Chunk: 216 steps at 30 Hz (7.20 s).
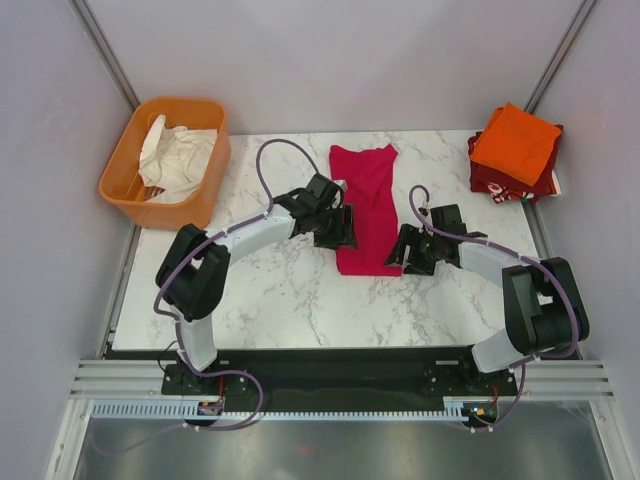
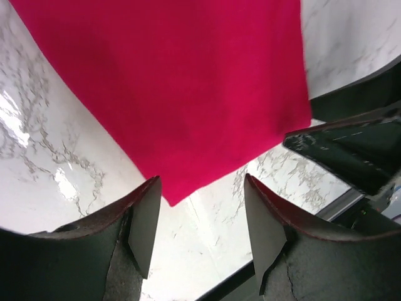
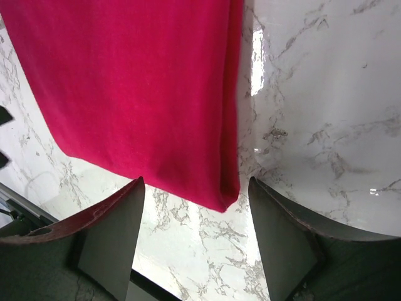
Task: Fold and stack the t-shirts
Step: Fold the tshirt, then neatly place the folded tshirt to the corner
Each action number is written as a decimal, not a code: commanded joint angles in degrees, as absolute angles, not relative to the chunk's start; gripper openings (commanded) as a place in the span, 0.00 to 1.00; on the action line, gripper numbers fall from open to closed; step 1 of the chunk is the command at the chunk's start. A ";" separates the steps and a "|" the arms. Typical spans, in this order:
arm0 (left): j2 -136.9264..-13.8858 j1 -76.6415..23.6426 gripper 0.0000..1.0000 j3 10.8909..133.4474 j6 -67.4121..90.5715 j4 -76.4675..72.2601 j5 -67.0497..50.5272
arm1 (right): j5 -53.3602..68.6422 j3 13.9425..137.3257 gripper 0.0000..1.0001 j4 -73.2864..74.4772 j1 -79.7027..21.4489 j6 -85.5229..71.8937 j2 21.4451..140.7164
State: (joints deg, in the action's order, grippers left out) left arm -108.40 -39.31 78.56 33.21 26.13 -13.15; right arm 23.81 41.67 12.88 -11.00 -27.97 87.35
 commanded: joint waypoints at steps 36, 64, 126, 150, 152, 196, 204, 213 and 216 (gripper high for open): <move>-113.12 -40.52 0.02 72.51 38.41 19.34 -9.66 | 25.93 37.62 0.01 10.02 -11.07 -27.51 87.28; -84.98 -46.41 0.05 72.13 43.59 37.53 -14.77 | 20.93 48.15 0.00 36.65 -12.04 -34.46 50.78; -131.83 -22.67 0.59 135.17 24.34 50.90 -24.78 | 15.98 88.77 0.79 17.49 -10.99 -28.30 105.89; -154.24 -16.53 0.55 142.65 33.22 35.16 -27.32 | 17.94 64.00 0.80 14.06 -10.99 -27.07 90.89; -153.90 -16.00 0.57 142.04 33.31 34.63 -29.78 | 17.49 61.88 0.83 13.54 -11.07 -27.42 89.65; -69.61 -15.12 1.00 51.42 18.28 41.14 -19.95 | 21.88 89.91 0.20 -2.46 -11.78 -38.76 135.96; -67.59 -15.12 1.00 51.24 18.54 40.69 -18.90 | 27.51 90.96 0.00 -8.97 -12.83 -39.47 134.57; -59.94 -15.12 1.00 50.28 20.21 41.40 -16.61 | 21.28 97.02 0.00 5.88 -13.01 -26.73 123.84; -60.20 -15.12 1.00 50.01 20.30 40.87 -16.00 | 18.55 98.96 0.00 10.54 -12.83 -23.39 121.65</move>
State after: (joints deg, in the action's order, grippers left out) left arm -60.34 -15.33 50.85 20.95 42.68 -17.82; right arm 21.80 94.74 5.41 -12.93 -29.50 127.68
